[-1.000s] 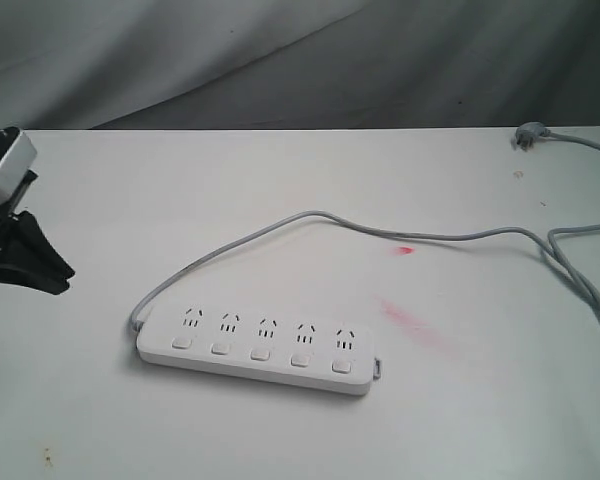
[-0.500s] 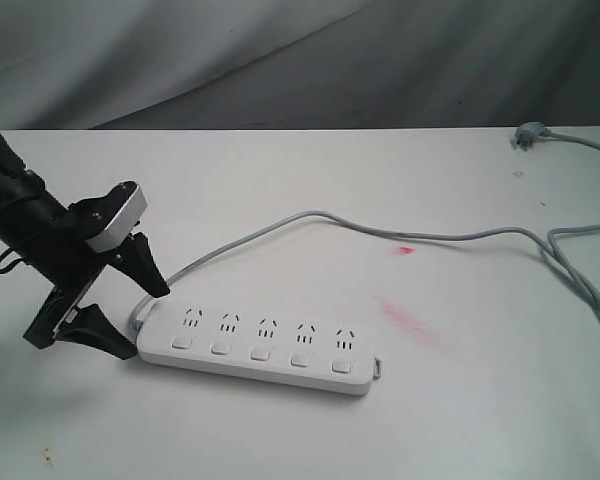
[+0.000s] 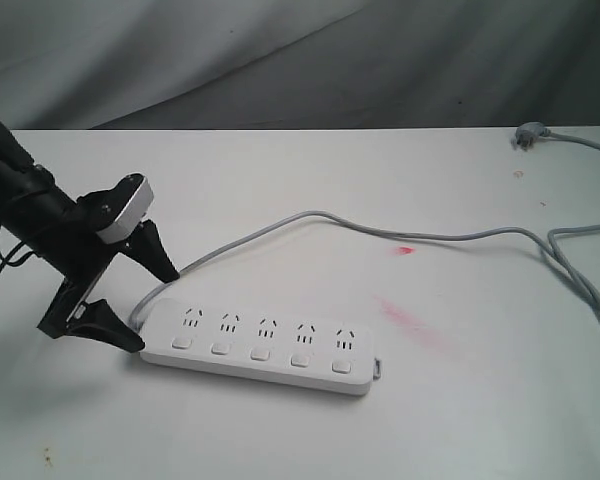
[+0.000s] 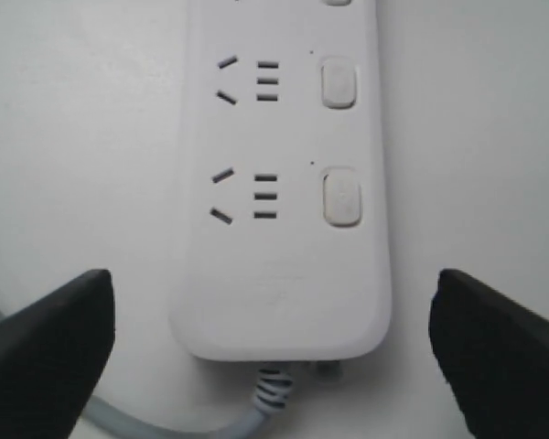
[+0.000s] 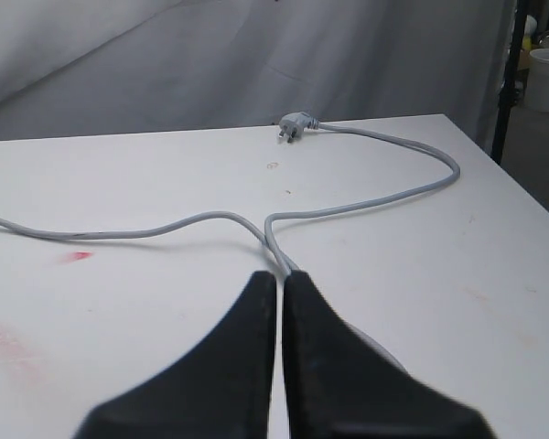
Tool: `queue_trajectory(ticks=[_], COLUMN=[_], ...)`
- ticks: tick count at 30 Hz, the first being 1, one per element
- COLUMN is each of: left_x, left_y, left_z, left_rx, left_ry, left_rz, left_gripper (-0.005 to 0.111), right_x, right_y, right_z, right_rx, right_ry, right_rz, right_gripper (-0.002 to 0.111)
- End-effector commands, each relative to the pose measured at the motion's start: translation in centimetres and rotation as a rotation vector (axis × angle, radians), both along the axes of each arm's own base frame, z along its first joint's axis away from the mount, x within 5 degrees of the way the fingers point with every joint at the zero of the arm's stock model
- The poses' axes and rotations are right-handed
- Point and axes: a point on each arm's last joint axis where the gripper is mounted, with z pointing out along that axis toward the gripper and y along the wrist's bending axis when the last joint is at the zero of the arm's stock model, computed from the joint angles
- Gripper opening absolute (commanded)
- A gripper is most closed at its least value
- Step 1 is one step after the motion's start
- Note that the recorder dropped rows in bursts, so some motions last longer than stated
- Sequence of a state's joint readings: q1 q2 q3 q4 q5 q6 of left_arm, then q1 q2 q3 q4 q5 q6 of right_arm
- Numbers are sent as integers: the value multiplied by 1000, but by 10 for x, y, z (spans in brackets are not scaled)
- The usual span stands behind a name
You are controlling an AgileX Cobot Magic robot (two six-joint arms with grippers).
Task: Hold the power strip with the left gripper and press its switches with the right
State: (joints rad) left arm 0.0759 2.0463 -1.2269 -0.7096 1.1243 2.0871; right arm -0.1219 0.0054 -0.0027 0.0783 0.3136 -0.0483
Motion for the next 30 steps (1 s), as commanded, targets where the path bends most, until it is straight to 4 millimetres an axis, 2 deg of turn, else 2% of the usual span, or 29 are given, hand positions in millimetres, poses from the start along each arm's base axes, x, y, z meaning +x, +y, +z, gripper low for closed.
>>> queue_trajectory(ticks=[1,21,24,30], left_x=[-1,2,2,3], left_y=[-4,-5,-5,-4], left_z=[1,-27,-27,-28], left_rx=[-35,-37,-37,-32], left_ry=[26,75,75,67], left_rz=[-21,13,13,20], left_gripper=[87,86,80,53], right_x=[0,0,0,0], right_y=[-1,-1,-1,-1], right_z=[0,0,0,0], right_rx=[-5,-5,-5,-5], right_ry=[-12,-12,-12,-12], right_rz=[-9,-9,-9,-9], right_gripper=[3,3,3,3])
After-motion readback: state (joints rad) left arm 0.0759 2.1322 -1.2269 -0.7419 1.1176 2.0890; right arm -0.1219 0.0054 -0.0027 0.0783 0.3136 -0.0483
